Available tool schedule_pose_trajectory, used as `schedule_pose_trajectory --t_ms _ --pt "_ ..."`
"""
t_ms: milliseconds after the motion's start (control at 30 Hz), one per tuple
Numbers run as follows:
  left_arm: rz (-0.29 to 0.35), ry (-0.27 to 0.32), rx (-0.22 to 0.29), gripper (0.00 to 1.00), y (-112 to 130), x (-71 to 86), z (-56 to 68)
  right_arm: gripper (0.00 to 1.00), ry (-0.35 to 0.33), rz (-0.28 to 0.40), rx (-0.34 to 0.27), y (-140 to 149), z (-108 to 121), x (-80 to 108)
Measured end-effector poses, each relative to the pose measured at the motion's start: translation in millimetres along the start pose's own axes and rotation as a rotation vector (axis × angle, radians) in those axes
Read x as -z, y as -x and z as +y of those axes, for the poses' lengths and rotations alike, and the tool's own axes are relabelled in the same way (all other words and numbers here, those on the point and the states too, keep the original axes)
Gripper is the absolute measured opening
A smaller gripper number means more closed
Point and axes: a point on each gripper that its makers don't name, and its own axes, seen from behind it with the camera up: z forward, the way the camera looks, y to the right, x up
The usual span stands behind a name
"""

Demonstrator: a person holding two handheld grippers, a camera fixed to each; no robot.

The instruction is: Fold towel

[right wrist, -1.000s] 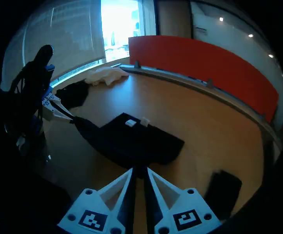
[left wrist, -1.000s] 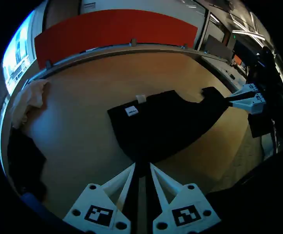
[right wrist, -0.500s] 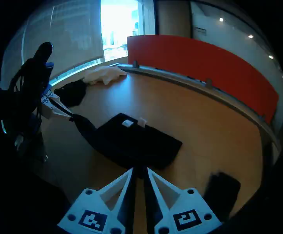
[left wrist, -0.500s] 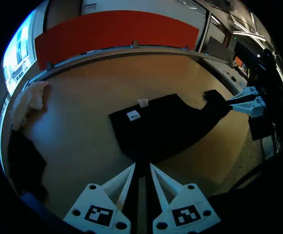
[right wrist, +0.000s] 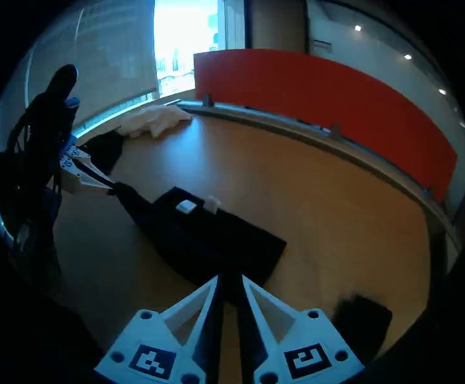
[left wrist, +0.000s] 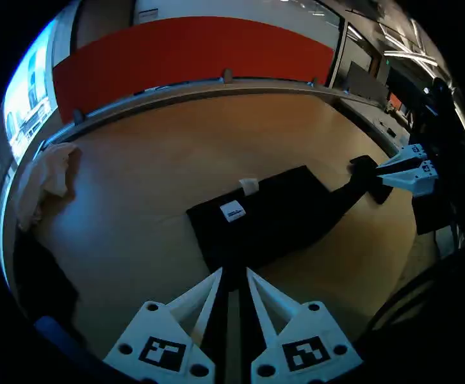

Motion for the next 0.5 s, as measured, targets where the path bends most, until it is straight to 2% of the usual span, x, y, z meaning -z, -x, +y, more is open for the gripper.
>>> schedule_pose_trajectory --t_ms 300,500 --pt "-0.021 -0.006 -0.006 0.10 -4.3 -21.0 -6.8 0.12 0.024 -0.019 -0.016 0.7 17.6 -24.2" --pt "-0.035 -0.004 -0.008 0.10 -3.5 -30.9 -8.1 0.12 0.032 -0.027 -0.020 1.3 24.0 -31.9"
